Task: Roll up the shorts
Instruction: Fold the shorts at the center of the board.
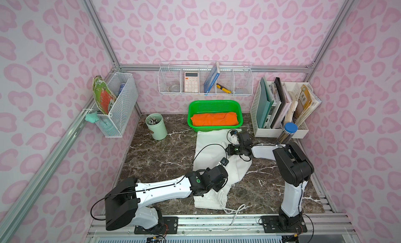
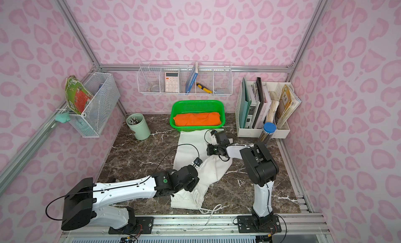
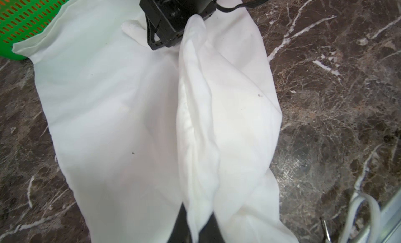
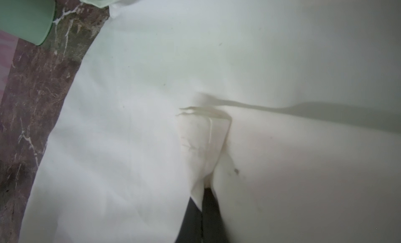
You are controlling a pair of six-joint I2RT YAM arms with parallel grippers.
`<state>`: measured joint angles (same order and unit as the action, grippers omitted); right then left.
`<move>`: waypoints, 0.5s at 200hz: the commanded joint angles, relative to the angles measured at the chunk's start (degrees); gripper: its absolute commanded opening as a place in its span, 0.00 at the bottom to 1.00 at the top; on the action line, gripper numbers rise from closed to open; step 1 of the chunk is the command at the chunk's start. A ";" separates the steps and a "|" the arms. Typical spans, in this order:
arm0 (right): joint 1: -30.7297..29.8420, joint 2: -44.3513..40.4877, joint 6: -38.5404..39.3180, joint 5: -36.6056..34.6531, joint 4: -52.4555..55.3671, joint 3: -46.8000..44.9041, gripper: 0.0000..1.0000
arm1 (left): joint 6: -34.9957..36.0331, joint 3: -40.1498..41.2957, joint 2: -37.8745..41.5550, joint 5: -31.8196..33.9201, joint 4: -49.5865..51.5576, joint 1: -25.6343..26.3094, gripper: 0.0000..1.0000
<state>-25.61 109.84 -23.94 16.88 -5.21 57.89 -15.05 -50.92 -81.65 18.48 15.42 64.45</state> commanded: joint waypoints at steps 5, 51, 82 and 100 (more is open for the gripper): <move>2.73 -4.67 0.59 -6.62 8.67 -4.99 0.00 | 1.84 -2.83 -3.01 -4.85 -1.15 -0.07 0.00; 5.36 -14.37 2.50 -11.10 12.09 -4.27 0.00 | 1.86 -4.14 -3.57 -6.42 -1.15 -0.10 0.00; 3.56 -15.47 4.76 -14.42 16.78 4.90 0.00 | 1.28 -3.36 -0.81 -4.80 -0.53 -0.07 0.00; 2.07 -14.68 5.73 -15.60 18.58 10.07 0.00 | 0.43 -2.24 1.12 -3.83 -0.57 -0.11 0.00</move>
<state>-21.98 94.74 -20.73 4.64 9.08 62.63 -13.56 -54.11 -82.39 13.08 14.44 64.45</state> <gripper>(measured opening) 0.061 0.080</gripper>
